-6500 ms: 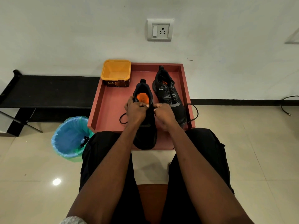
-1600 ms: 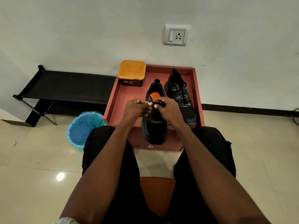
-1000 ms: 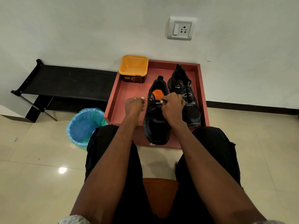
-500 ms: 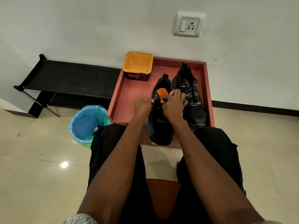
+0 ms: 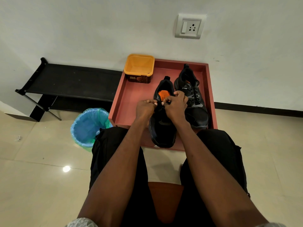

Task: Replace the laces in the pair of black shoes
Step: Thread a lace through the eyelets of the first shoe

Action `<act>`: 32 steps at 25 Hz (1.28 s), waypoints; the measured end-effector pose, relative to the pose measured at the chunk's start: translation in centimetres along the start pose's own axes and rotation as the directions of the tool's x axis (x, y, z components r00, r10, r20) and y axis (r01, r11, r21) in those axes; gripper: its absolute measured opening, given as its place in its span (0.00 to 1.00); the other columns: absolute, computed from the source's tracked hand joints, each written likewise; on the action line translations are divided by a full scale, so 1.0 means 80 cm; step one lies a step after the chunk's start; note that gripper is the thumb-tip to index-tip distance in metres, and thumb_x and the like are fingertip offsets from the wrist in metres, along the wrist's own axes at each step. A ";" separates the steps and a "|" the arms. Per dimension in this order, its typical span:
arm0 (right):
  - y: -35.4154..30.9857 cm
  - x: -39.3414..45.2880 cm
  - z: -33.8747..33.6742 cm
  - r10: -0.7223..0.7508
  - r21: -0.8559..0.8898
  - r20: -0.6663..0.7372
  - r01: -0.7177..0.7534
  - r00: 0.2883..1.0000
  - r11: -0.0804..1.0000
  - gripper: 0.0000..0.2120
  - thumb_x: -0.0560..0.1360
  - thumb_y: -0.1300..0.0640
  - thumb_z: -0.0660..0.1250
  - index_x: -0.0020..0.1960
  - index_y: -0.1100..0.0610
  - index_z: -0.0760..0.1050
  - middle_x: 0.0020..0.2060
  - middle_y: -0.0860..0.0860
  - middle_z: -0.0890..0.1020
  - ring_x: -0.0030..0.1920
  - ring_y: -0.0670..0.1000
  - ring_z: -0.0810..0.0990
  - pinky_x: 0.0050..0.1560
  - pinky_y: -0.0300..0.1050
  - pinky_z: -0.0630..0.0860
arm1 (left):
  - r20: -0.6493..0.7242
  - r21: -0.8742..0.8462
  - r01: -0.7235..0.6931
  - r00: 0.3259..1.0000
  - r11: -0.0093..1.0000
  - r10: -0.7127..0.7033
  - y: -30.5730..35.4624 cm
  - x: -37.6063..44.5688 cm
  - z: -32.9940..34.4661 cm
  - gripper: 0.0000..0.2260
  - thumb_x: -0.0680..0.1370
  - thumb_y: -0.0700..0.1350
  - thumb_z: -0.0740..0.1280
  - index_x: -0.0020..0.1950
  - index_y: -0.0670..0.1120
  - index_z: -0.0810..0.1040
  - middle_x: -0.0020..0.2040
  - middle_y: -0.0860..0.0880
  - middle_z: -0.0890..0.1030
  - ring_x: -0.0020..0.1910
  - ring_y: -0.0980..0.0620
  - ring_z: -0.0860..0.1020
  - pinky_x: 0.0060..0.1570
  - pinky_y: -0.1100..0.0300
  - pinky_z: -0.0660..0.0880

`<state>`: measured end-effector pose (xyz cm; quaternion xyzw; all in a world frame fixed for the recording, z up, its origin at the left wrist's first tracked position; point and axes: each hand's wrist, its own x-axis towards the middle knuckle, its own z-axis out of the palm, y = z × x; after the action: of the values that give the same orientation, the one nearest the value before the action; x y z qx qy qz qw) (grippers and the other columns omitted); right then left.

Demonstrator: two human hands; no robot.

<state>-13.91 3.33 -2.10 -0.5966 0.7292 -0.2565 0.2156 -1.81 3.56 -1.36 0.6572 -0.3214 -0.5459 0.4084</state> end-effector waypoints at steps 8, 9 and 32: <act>0.002 0.001 -0.008 0.038 0.109 0.079 -0.047 0.996 0.993 0.11 0.81 0.58 0.61 0.57 0.55 0.81 0.73 0.53 0.63 0.74 0.56 0.56 0.72 0.57 0.57 | -0.086 0.081 -0.103 0.990 0.991 0.109 -0.011 0.002 0.008 0.07 0.76 0.39 0.70 0.39 0.46 0.83 0.40 0.45 0.84 0.40 0.48 0.82 0.44 0.53 0.81; 0.006 0.002 -0.010 0.041 0.069 0.034 -0.044 0.999 0.997 0.12 0.80 0.58 0.61 0.60 0.54 0.80 0.72 0.54 0.64 0.73 0.57 0.58 0.72 0.57 0.57 | -0.102 0.111 -0.106 0.988 0.988 0.118 -0.009 0.001 0.009 0.06 0.77 0.39 0.69 0.40 0.46 0.82 0.40 0.45 0.84 0.40 0.48 0.83 0.42 0.53 0.81; 0.034 0.004 -0.032 0.044 0.253 0.157 -0.083 0.987 0.964 0.22 0.75 0.62 0.54 0.58 0.46 0.80 0.46 0.53 0.83 0.36 0.51 0.76 0.38 0.48 0.73 | 0.045 0.608 -0.325 0.925 0.724 0.377 0.002 -0.021 -0.003 0.10 0.79 0.36 0.61 0.44 0.44 0.81 0.38 0.50 0.81 0.35 0.51 0.80 0.37 0.51 0.79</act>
<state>-17.65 3.73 -1.84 -0.5571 0.6901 -0.2968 0.3540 -1.86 4.97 -0.41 0.7016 -0.5803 -0.2994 0.2853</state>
